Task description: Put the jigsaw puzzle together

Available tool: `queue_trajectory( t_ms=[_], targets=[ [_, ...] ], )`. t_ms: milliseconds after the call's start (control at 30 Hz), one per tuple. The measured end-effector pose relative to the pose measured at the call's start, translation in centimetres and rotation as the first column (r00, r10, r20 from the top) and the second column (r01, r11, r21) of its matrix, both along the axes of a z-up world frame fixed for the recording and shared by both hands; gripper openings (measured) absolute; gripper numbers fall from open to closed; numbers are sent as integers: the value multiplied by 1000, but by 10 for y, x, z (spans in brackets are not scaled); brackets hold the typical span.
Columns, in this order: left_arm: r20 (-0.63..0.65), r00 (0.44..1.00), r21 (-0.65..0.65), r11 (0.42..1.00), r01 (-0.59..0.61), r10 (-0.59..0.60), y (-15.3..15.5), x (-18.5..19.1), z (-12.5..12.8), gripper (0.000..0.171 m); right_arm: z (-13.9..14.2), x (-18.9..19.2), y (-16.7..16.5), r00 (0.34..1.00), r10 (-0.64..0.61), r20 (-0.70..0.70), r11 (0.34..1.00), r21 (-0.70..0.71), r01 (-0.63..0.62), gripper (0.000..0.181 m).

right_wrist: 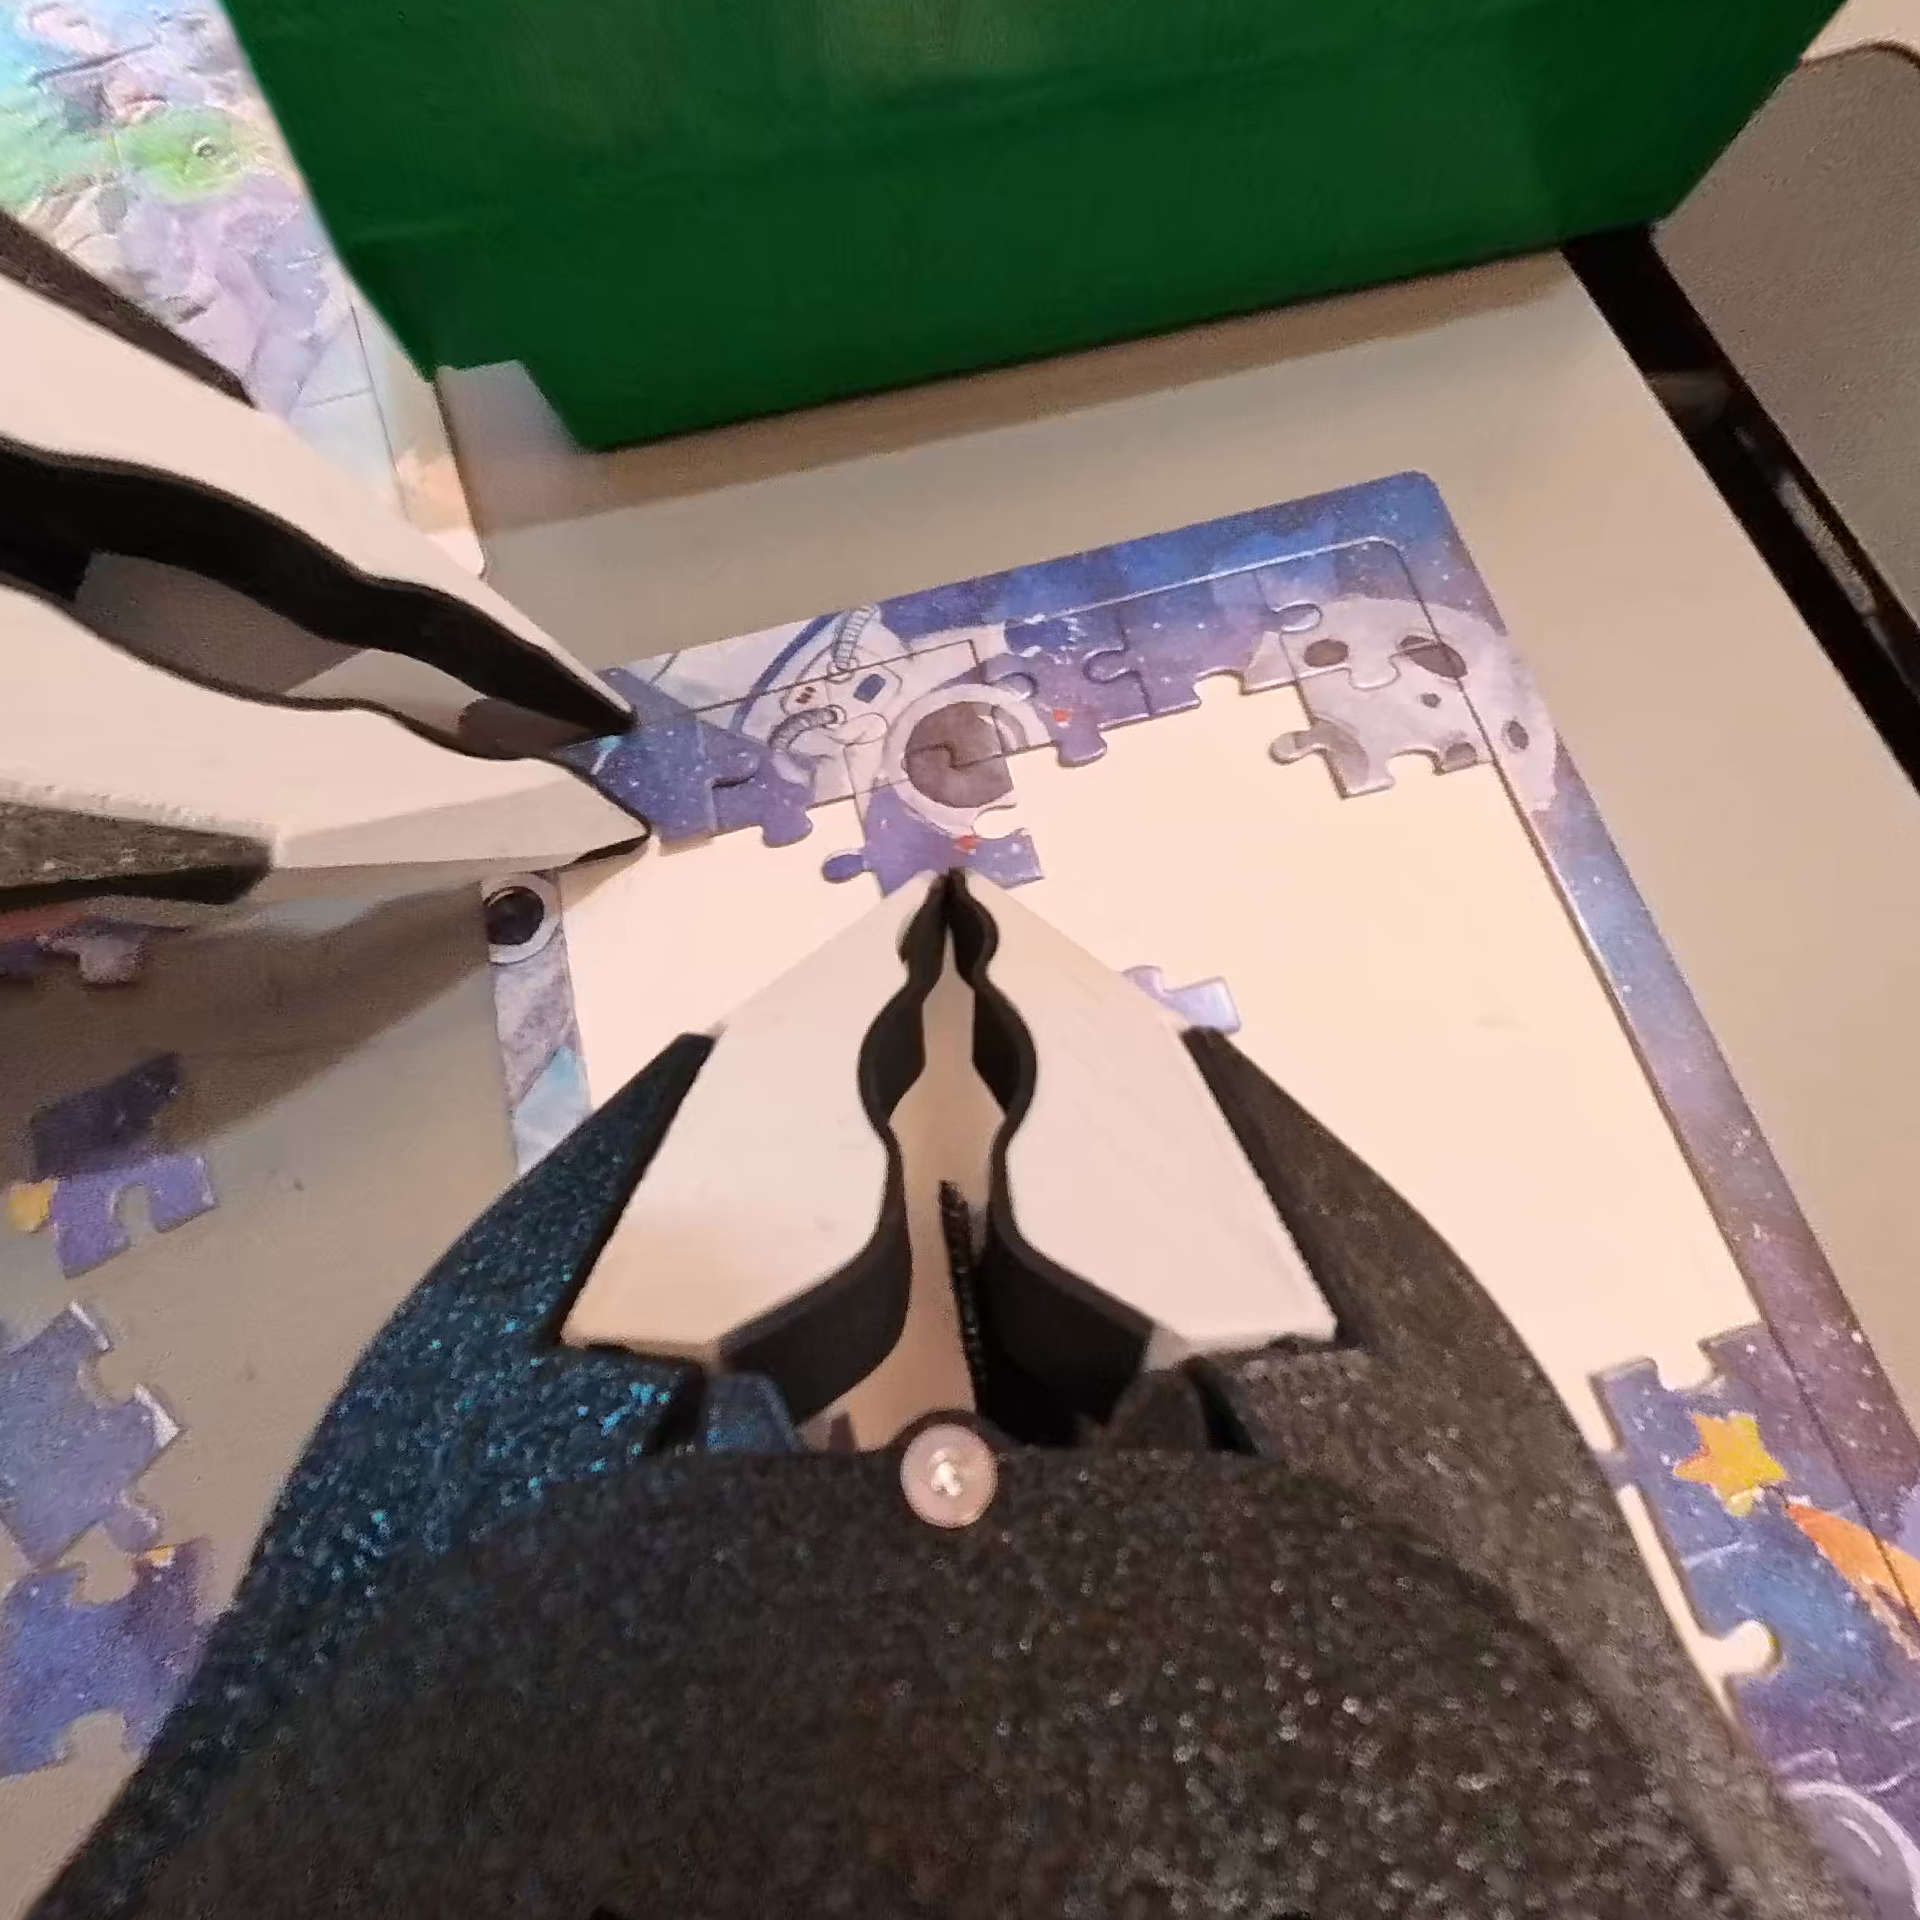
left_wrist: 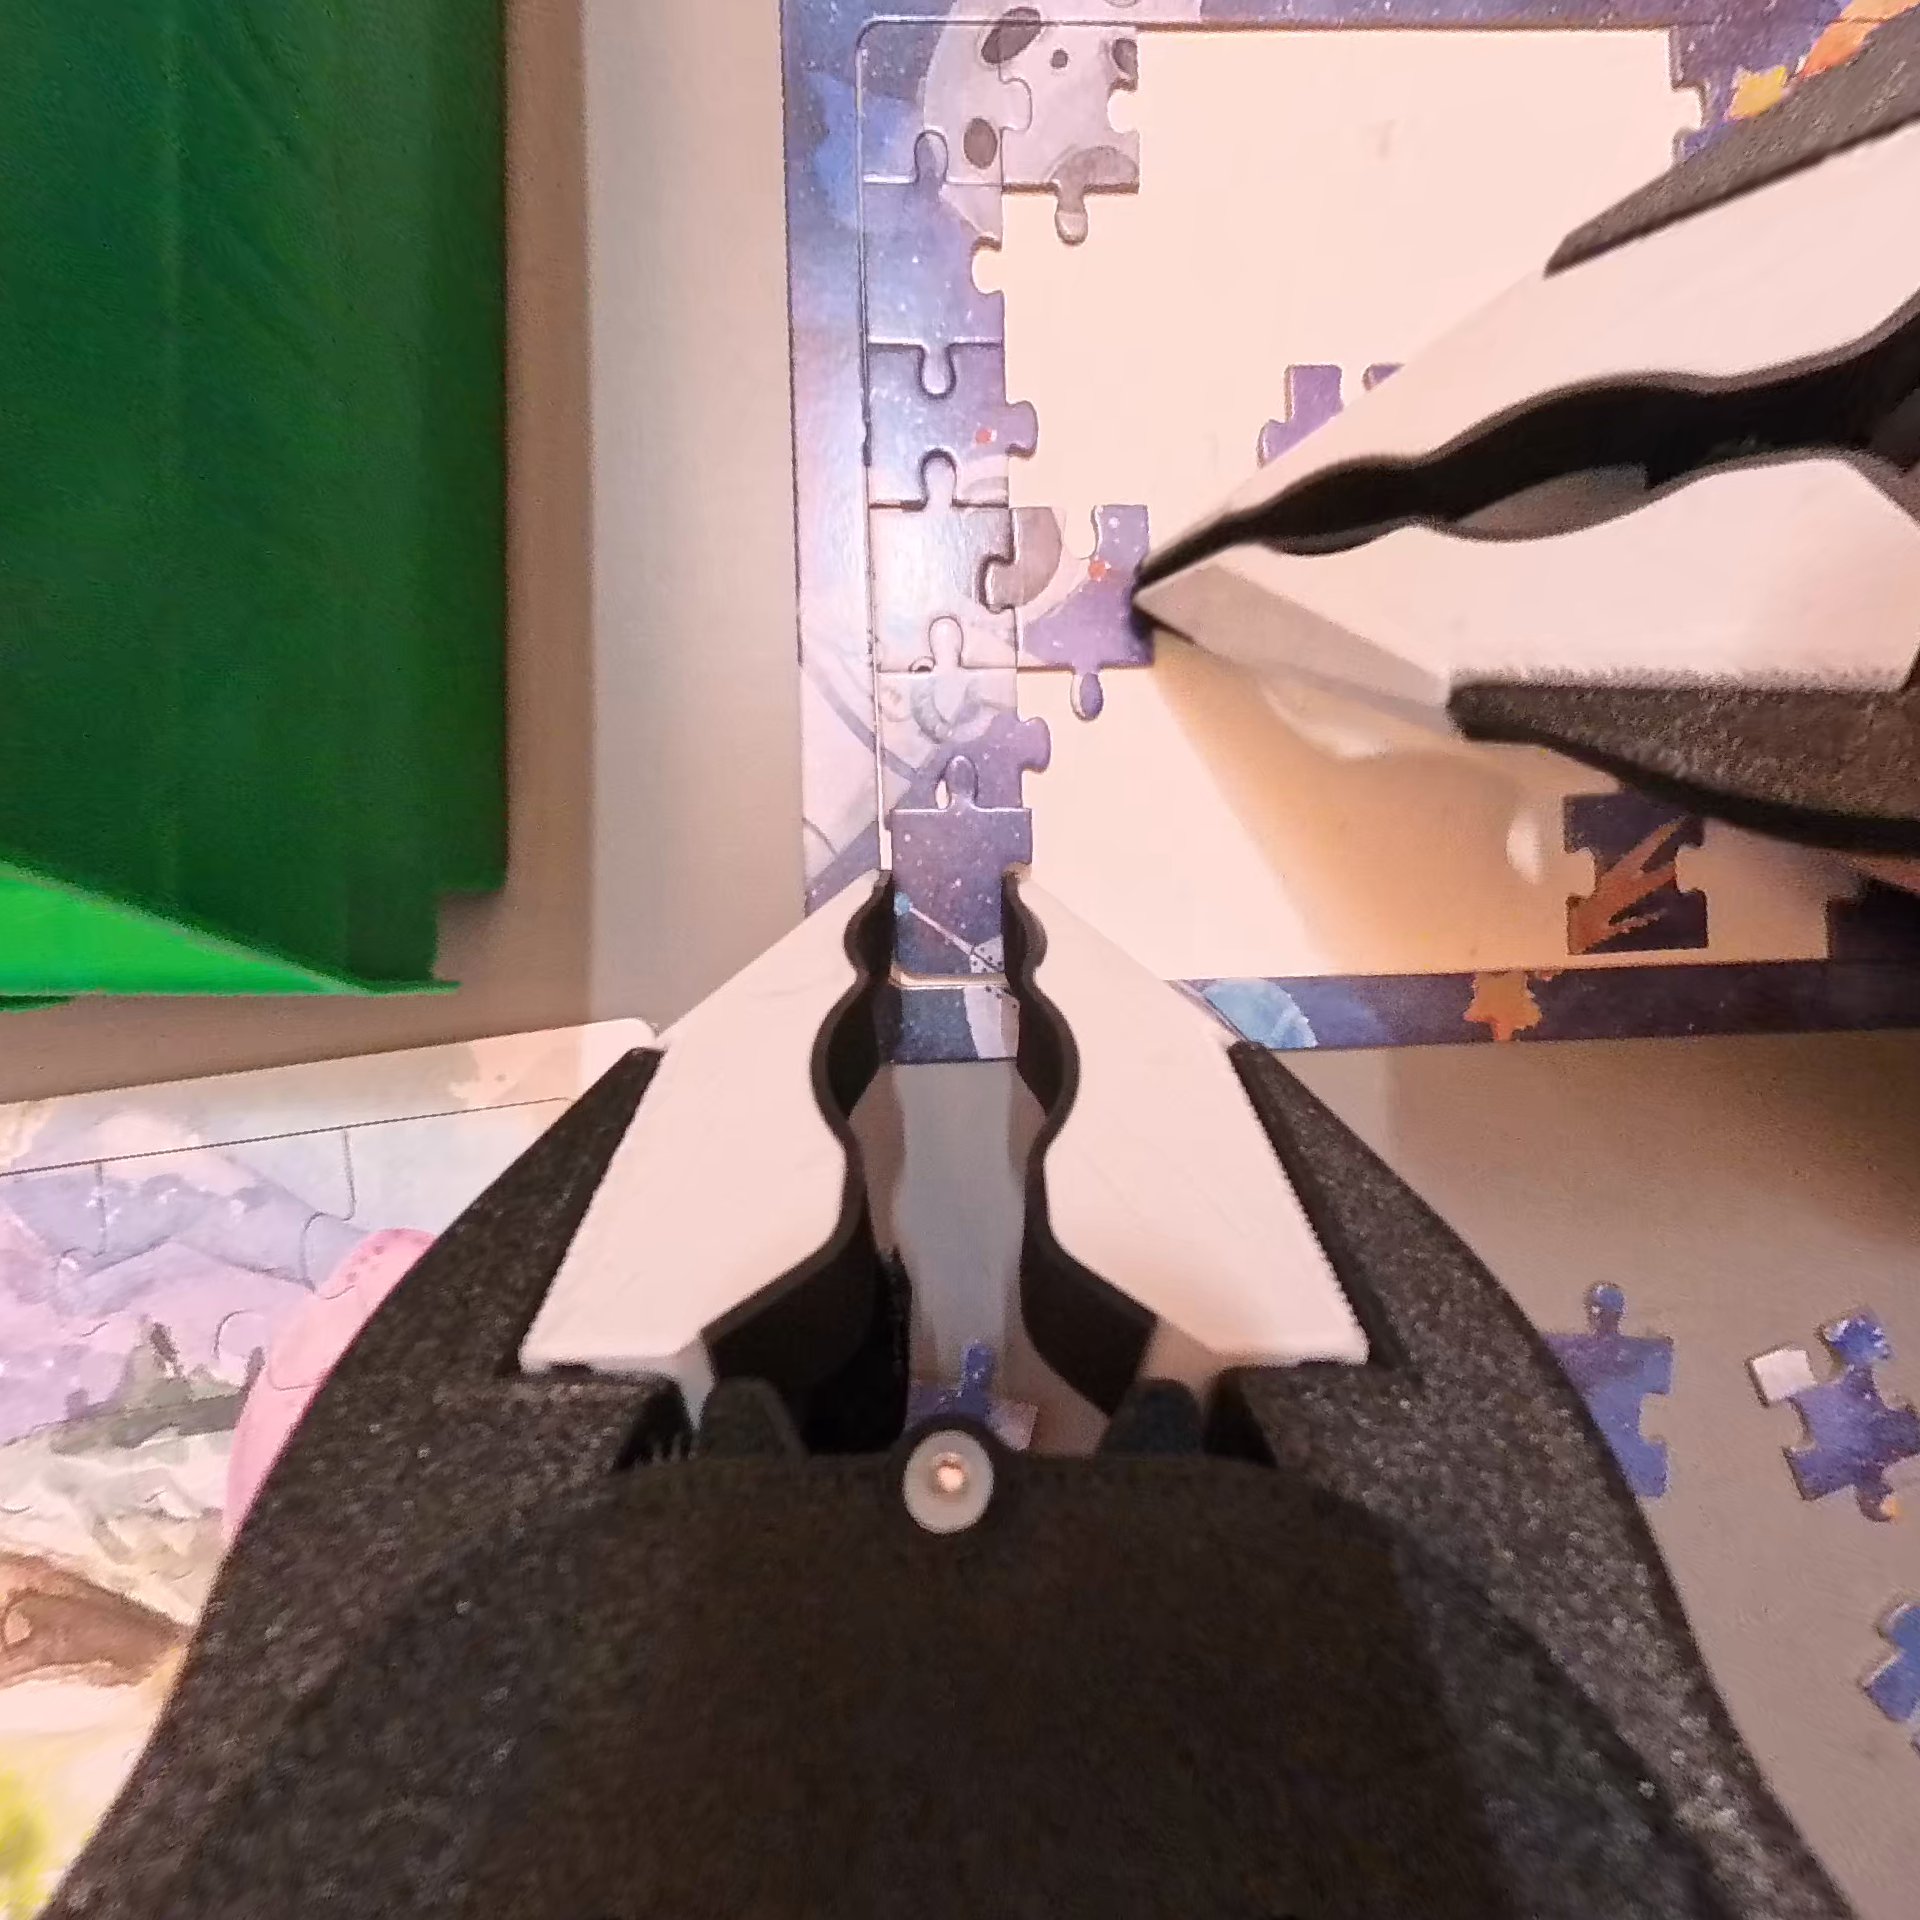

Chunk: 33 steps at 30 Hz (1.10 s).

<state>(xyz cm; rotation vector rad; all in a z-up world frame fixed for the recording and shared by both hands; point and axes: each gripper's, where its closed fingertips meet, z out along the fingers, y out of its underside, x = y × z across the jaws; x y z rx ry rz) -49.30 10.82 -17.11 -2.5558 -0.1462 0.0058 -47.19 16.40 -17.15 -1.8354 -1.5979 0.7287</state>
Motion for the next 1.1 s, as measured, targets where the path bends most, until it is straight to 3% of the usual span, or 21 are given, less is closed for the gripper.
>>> queue_trajectory(
  t_ms=[200, 333, 500, 1100],
  targets=[
    [1, 1000, -3, 1000, -5, 5, -2, -1, 0, 20, 2, -1, -1, 999, 22, -36, 999, 34, -21, 0],
    [1, 1000, -5, 1000, -8, 8, -4, -2, 1, 20, 15, 4, 8, 993, -31, -111, 998, 45, 37, 0],
    [1, 1000, -11, 1000, -9, 9, -4, -3, 1, 20, 1, 6, 6, 1000, -15, -17, 997, 76, 16, 0],
    [-14, 1000, -25, 1000, -4, 3, -4, -1, 0, 20, 0, 6, 6, 1000, -10, -20, 1000, 21, 10, 0]
  ],
)
